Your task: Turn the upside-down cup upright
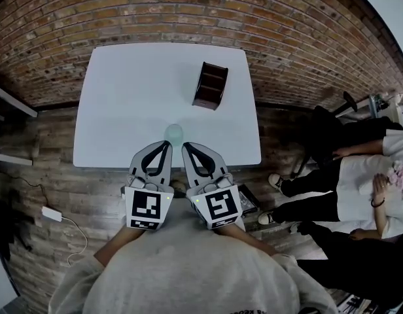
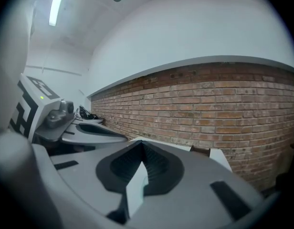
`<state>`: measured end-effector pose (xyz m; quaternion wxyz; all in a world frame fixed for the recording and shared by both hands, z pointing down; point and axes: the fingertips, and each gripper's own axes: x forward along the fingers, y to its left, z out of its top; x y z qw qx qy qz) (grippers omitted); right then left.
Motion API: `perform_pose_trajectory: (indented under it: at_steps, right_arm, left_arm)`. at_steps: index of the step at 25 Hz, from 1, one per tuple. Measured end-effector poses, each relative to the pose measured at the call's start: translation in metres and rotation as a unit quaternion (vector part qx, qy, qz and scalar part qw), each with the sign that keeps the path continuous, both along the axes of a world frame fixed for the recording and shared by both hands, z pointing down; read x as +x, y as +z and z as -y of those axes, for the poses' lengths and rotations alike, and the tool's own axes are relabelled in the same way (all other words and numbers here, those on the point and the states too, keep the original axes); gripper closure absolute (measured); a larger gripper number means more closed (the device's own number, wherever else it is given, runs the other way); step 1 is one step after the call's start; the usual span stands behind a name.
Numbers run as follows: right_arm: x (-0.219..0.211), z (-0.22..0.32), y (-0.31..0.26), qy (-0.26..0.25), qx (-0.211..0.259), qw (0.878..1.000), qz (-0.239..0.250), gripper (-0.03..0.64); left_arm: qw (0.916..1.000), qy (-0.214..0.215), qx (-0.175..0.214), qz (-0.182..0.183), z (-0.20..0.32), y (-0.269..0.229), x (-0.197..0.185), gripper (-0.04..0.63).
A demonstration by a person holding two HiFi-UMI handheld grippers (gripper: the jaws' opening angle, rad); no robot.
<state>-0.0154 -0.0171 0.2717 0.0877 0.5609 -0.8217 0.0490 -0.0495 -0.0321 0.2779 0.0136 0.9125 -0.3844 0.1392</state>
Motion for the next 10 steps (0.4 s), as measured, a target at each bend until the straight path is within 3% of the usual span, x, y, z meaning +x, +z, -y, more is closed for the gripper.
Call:
perform_pose_trajectory:
  at_steps: [10]
  right_arm:
    - [0.0007,-0.0037,0.0035,0.004,-0.002,1.000,0.000,0.611]
  left_arm:
    - [1.0000,0.006,-0.004,-0.001,-0.0045,0.0036,0.0005,0.584]
